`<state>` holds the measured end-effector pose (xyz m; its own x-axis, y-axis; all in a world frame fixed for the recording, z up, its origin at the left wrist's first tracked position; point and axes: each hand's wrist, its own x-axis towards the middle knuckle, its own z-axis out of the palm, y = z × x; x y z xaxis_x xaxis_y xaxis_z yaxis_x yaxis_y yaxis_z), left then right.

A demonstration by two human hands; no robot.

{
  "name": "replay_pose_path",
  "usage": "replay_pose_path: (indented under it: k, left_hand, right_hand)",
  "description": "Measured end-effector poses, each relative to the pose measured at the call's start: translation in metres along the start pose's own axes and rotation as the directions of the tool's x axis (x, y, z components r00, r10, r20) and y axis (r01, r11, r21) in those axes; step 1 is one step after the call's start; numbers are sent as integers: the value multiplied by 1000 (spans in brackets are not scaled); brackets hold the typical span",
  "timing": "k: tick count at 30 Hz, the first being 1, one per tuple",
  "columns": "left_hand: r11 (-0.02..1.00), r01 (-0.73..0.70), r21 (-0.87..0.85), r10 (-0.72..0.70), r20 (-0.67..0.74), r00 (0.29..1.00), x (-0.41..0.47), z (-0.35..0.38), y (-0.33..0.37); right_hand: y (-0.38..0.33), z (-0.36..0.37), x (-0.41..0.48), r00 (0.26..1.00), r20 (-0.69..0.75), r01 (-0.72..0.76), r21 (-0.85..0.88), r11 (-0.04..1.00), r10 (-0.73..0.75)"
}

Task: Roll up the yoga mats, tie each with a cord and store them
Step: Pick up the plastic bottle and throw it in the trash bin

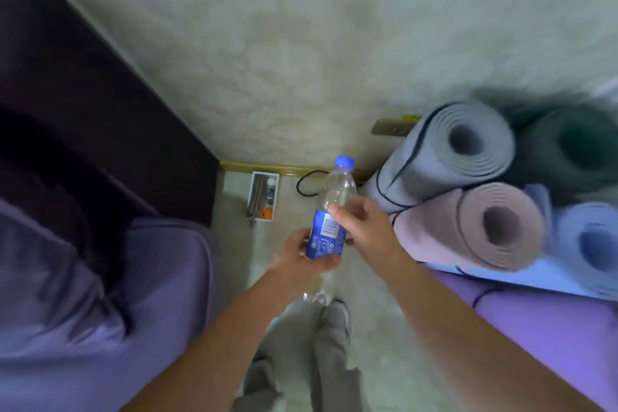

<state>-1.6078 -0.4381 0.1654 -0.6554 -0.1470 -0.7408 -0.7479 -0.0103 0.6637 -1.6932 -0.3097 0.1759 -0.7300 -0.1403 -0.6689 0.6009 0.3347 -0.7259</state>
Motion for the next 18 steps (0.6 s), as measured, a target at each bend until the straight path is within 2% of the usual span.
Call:
replay_pose_path:
  k: [4,8,14,18]
  left_hand:
    - [997,-69,-26,71,72,995,-134,-4,60]
    - [986,-162,-31,165,146,975,-254,-3,94]
    - [970,-221,-97,240,279,930,-404,10,96]
    - [961,-266,-69,275,281,920,-478,22,71]
  right_hand:
    - [-68,-25,-138,997,-34,79,125,989,-75]
    - [-105,-42,-264,981,-142,161,193,968,-135]
    - [-104,-60,-421,945,-283,244,267,932,-167]
    - [-80,-68,-496,931,-279,292,179,940,-236]
